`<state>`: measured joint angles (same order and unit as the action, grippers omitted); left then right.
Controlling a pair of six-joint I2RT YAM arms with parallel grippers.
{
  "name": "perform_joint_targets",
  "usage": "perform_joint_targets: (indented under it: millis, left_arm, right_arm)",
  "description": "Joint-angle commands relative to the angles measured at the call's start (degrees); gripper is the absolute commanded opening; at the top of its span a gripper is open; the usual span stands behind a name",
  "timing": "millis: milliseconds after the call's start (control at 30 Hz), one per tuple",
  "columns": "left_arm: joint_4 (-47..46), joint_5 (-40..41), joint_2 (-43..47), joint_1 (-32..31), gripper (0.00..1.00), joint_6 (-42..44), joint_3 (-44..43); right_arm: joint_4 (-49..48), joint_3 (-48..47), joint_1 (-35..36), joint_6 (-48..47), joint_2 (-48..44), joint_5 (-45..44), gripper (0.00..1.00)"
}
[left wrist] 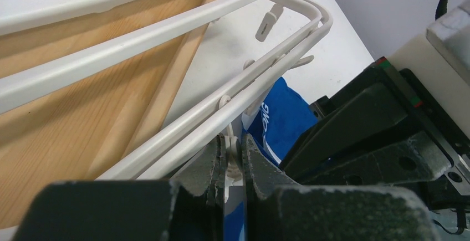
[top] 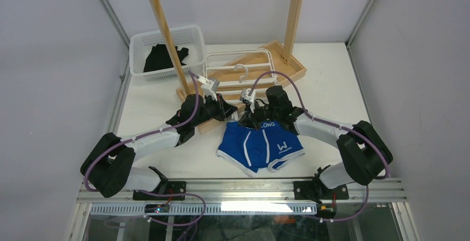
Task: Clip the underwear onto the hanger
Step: Clamp the underwear onto the hanger.
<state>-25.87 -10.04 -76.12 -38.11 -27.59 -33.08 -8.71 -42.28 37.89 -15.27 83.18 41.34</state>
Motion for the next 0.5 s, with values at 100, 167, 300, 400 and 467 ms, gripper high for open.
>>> perform_joint_targets:
  millis: [100,167,300,400,467]
  left_arm:
    - [-4.2,-7.2,2.5,-0.1,0.0,0.3,0.1]
    - [-4.4,-7.5,2.4,-0.1,0.0,0.3,0.1]
    - [-4.5,-7.8,2.3,0.0,0.0,0.4,0.3]
    - [-4.7,-7.9,2.2,-0.1,0.0,0.4,0.3]
    - [-4.7,-8.1,2.1,-0.1,0.0,0.6,0.3]
  right_arm:
    - [-4.5,-0.5,-1.2,2.7,0.9,0.1,0.0]
    - [-4.5,-0.9,-1.3,3.1,1.6,0.1,0.0]
    - [-3.9,-1.6,-1.5,3.3,2.4,0.0,0.0]
    - [-3.6,-1.9,-1.6,3.5,2.9,-0.2,0.0]
    - [-3.6,-2.0,-1.8,3.7,2.9,-0.4,0.0]
